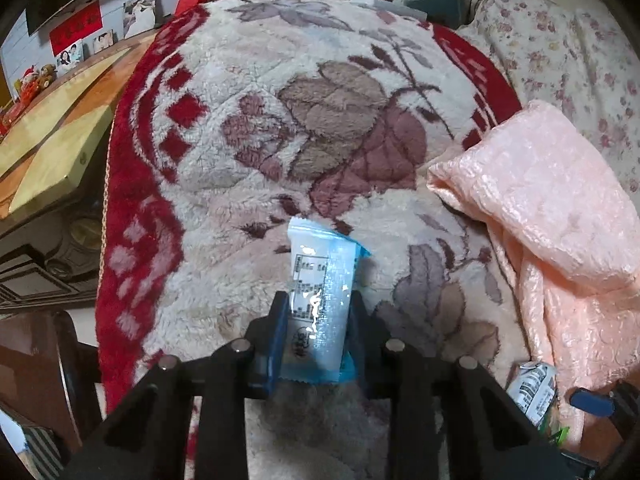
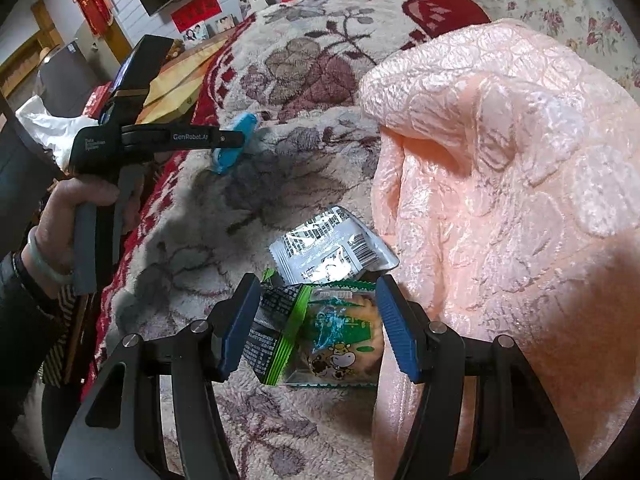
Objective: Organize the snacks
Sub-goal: 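Grasp the white printed packet with the right gripper while the left gripper holds the blue bar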
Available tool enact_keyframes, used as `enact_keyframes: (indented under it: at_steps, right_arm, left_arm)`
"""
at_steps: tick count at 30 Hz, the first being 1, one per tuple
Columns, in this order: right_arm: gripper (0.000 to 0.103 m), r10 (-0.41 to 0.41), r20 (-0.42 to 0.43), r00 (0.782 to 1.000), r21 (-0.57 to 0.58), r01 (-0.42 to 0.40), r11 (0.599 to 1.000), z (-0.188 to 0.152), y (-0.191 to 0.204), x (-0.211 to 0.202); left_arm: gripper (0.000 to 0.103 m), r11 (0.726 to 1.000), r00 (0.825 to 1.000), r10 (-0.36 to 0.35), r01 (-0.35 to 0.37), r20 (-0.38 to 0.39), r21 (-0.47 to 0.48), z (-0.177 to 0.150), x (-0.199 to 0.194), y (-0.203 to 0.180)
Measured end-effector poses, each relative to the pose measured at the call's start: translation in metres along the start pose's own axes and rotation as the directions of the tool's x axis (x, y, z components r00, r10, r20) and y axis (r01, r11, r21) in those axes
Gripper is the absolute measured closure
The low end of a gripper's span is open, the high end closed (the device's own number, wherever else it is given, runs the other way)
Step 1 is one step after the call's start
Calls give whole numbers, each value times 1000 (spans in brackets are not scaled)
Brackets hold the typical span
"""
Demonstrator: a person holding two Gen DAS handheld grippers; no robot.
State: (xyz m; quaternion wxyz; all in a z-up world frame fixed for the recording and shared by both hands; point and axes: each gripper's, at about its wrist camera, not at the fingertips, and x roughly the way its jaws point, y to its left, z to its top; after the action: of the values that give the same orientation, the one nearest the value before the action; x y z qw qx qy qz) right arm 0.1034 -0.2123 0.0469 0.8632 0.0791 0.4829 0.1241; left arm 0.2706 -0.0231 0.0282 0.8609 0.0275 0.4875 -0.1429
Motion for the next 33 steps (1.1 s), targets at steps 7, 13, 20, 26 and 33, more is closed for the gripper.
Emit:
enact_keyframes:
  at_steps: [7,13,20,26,33]
  right_arm:
    - [39,-3,-75,997,75,8,997,20,-6,23]
    - [38,-16,-156,988,148,40,988,30,-10,56]
    - [38,97,-101,990,-64,-103,993,42,49,52]
    - [37,74,-103,992,87,-65,994,42,28,57]
    - [33,63,-112,992,176,-42,984,63,43,81]
  left_arm:
    - [73,1000,1000,7,-6,28,-27,-18,-23,8]
    - [73,998,999,20,-18,42,-66,-39,-53,14]
    - [73,994,996,66,-60,53,-96,-65,-77,22]
    - [73,988,993,102,-93,64,-121,-76,-86,28]
    - [73,983,987,140,-129,74,-133,-86,-93,28]
